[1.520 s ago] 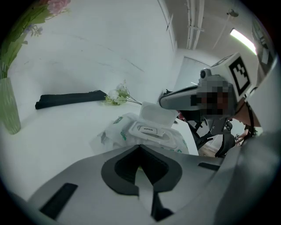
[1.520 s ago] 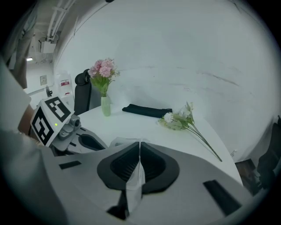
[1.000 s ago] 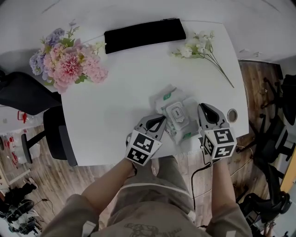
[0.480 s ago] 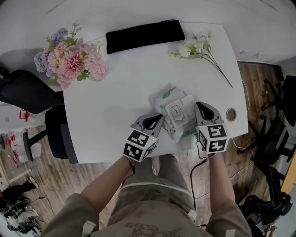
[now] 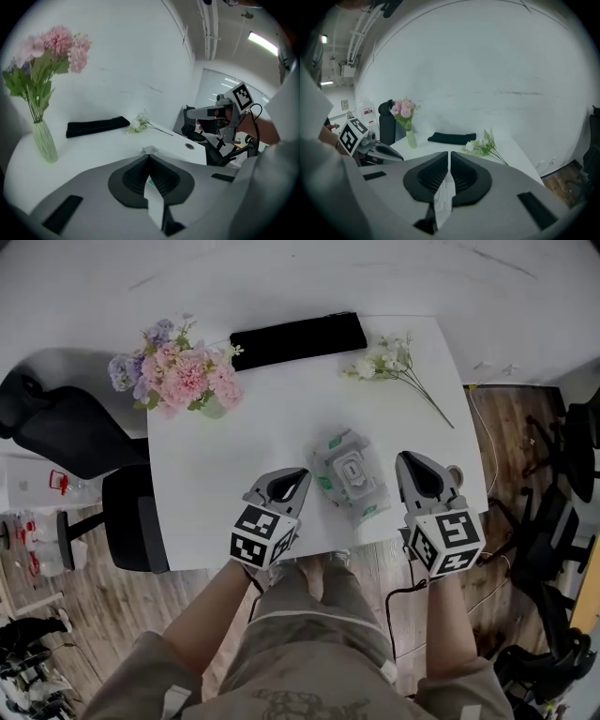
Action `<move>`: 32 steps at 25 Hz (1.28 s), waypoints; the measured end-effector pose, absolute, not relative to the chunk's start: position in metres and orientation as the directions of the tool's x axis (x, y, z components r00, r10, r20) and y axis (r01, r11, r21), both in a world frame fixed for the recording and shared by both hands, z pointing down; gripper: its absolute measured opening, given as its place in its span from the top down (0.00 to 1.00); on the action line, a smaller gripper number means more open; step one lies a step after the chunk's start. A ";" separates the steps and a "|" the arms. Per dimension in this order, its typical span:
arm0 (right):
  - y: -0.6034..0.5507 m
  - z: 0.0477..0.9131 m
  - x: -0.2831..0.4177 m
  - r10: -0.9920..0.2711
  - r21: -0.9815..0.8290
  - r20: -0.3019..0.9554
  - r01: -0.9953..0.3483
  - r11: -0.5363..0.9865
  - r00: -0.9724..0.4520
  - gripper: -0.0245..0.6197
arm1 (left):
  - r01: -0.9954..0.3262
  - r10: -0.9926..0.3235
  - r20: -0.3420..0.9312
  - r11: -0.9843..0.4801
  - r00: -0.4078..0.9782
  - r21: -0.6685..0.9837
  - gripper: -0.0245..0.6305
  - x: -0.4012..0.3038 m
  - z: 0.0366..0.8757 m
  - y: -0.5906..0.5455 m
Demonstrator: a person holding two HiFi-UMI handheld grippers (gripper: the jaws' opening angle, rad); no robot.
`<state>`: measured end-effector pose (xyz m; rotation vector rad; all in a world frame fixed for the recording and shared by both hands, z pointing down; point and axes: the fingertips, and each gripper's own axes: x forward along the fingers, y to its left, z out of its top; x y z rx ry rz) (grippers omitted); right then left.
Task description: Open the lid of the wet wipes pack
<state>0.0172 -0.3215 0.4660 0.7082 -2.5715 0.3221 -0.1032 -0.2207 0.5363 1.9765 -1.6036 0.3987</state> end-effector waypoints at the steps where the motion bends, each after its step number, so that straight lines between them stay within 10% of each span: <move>1: -0.318 0.452 0.016 -0.428 -0.103 0.461 -0.526 0.844 -0.778 0.90 | -0.967 -0.805 0.545 -0.133 0.234 0.218 0.94 -0.105 0.526 -0.220; 32: -0.185 0.239 0.031 -0.327 -0.106 0.121 -0.340 0.934 -0.937 0.90 | -0.974 -0.952 0.214 -0.224 0.219 -0.003 0.94 -0.093 0.271 -0.145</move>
